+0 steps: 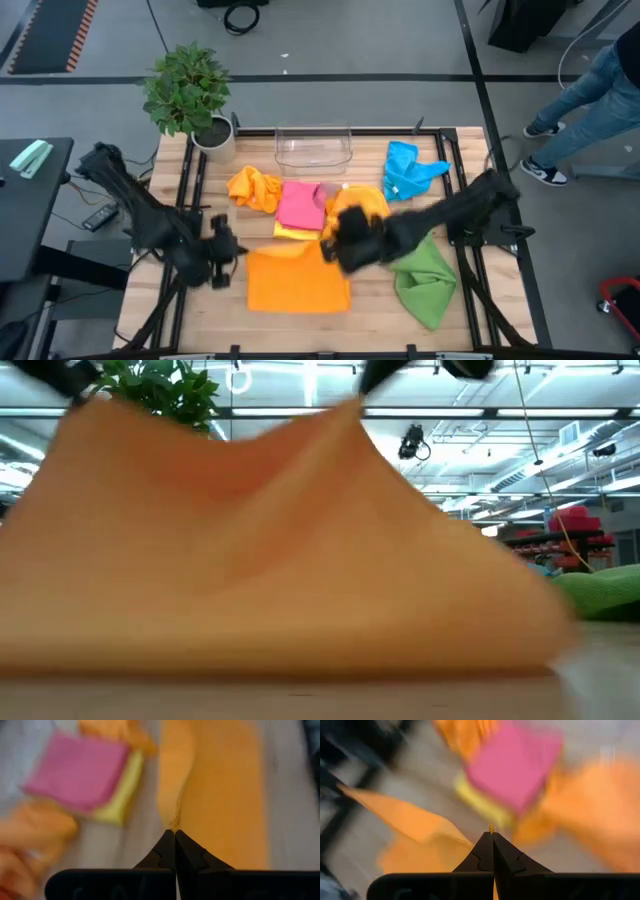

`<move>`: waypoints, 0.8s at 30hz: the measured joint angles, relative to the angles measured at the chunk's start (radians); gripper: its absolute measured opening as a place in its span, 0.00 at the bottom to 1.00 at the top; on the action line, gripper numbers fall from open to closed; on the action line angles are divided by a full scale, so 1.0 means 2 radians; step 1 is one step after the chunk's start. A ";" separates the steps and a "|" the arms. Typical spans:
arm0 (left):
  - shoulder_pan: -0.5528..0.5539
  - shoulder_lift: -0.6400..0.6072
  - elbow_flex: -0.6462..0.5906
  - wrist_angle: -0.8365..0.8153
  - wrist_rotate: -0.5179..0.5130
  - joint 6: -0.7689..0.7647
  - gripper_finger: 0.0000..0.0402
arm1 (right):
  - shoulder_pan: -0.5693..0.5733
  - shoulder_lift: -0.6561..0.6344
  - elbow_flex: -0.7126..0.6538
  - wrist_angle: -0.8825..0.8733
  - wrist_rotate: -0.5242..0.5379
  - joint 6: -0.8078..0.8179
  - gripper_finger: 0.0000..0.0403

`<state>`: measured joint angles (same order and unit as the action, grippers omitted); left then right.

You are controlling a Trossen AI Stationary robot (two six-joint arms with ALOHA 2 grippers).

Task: Fold microfiber towels
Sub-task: Fold the bottom orange microfiber cloth

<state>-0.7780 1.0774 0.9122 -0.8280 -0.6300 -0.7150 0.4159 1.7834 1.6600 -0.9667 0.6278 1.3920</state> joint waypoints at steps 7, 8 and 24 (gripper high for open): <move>0.105 -0.100 0.138 -0.020 -0.017 0.188 0.00 | -0.060 -0.133 0.001 0.122 0.040 -0.230 0.00; 0.113 -0.105 0.160 -0.019 -0.017 0.205 0.00 | -0.062 -0.146 0.001 0.153 0.038 -0.261 0.00; -0.021 -0.052 0.164 -0.074 0.100 0.043 0.00 | 0.077 -0.060 0.000 0.115 0.020 -0.115 0.00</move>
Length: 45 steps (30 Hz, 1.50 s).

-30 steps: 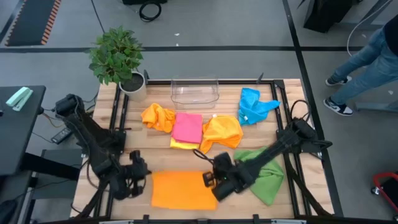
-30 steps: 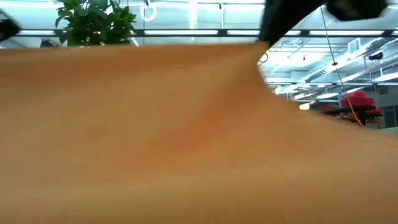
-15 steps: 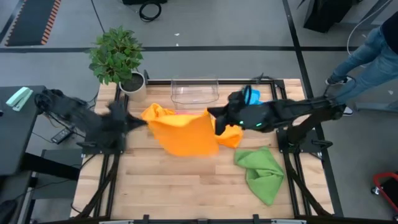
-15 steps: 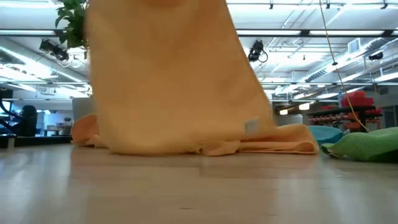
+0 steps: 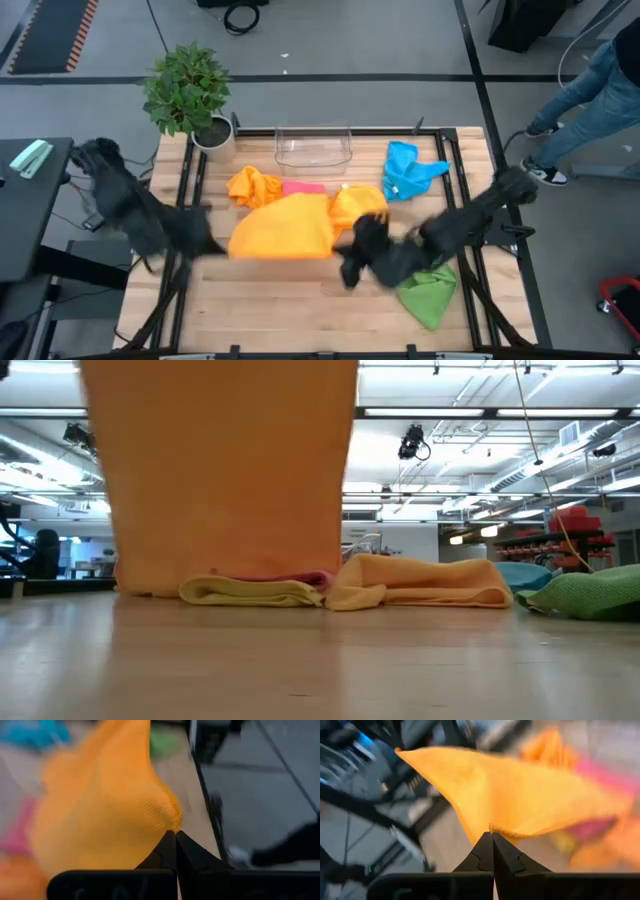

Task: Fold microfiber towels
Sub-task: Fold the bottom orange microfiber cloth

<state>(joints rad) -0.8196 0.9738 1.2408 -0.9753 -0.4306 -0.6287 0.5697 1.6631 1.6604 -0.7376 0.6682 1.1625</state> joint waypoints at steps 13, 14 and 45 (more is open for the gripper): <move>-0.196 0.181 -0.290 0.473 -0.041 -0.294 0.00 | 0.126 0.183 0.000 0.058 -0.066 0.340 0.00; -0.200 0.191 -0.290 0.475 -0.041 -0.305 0.00 | 0.127 0.188 0.000 0.065 -0.072 0.350 0.00; -0.084 0.131 -0.290 0.055 -0.127 -0.417 0.00 | -0.135 0.161 -0.020 -0.104 -0.130 0.076 0.00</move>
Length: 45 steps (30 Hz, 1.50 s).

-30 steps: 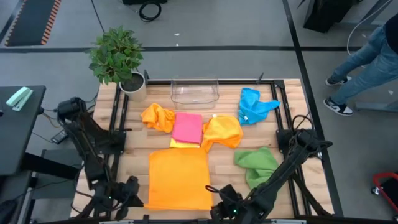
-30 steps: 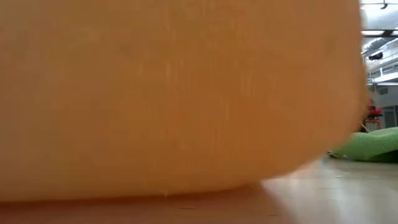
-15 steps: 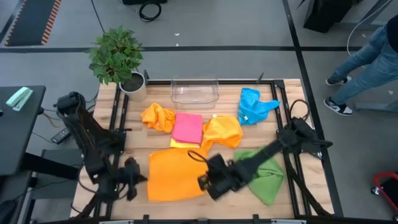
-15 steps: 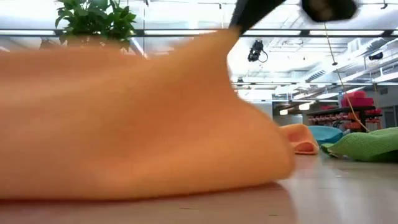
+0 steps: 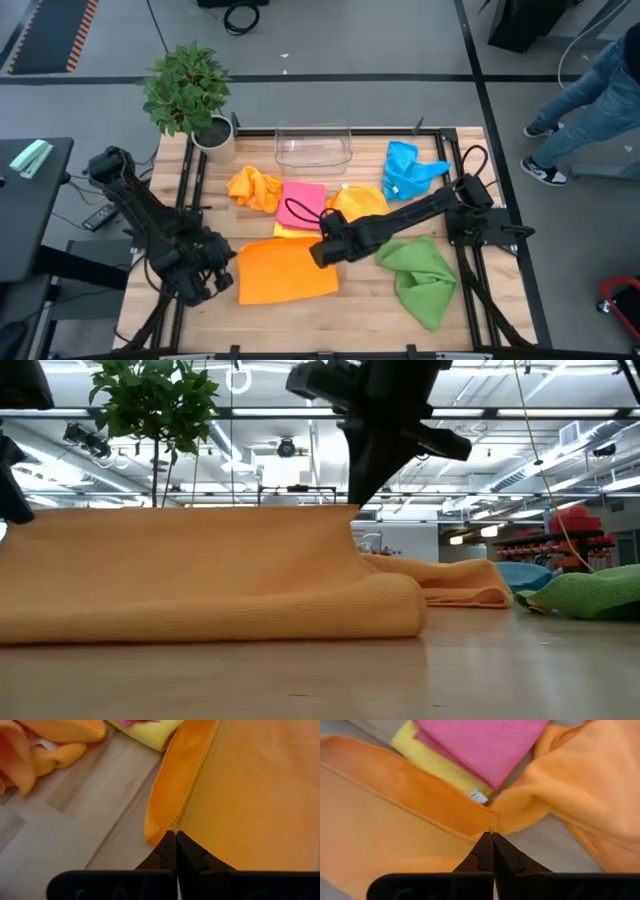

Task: Fold microfiber towels
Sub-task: Fold the bottom orange microfiber cloth

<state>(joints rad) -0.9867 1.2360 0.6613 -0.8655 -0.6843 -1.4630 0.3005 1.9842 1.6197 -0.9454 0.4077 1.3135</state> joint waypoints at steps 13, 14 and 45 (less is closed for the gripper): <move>0.057 0.001 0.000 -0.021 0.018 0.017 0.32 | -0.026 0.000 -0.001 0.002 0.004 -0.027 0.13; 0.064 0.001 0.000 -0.026 0.028 0.017 0.37 | -0.029 0.000 -0.001 0.002 0.001 -0.027 0.16; 0.101 -0.042 -0.042 0.167 0.131 0.213 0.62 | 0.165 0.067 -0.001 0.209 0.137 0.102 0.52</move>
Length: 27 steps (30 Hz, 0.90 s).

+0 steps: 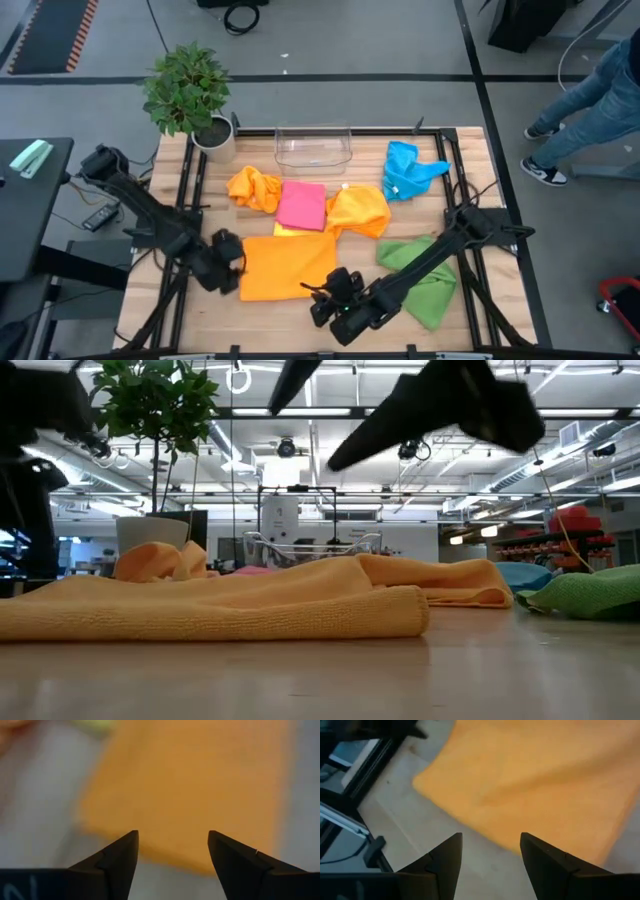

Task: Fold microfiber towels
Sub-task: Fold the bottom orange microfiber cloth

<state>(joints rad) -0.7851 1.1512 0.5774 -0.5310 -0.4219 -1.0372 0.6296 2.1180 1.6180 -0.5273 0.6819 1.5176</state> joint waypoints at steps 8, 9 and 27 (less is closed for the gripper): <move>-0.042 0.083 0.000 0.160 0.025 0.116 0.56 | -0.002 0.049 0.000 0.048 -0.012 0.010 0.52; -0.042 0.101 0.000 0.169 0.038 0.116 0.54 | -0.002 0.054 0.000 0.047 -0.021 0.020 0.52; -0.068 0.169 0.000 0.340 0.142 0.104 0.10 | -0.073 0.056 -0.001 -0.077 -0.085 -0.046 0.52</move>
<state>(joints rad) -0.9221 1.4902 0.5770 0.1485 -0.1378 -0.8291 0.4842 2.2292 1.6167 -0.6810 0.5129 1.4255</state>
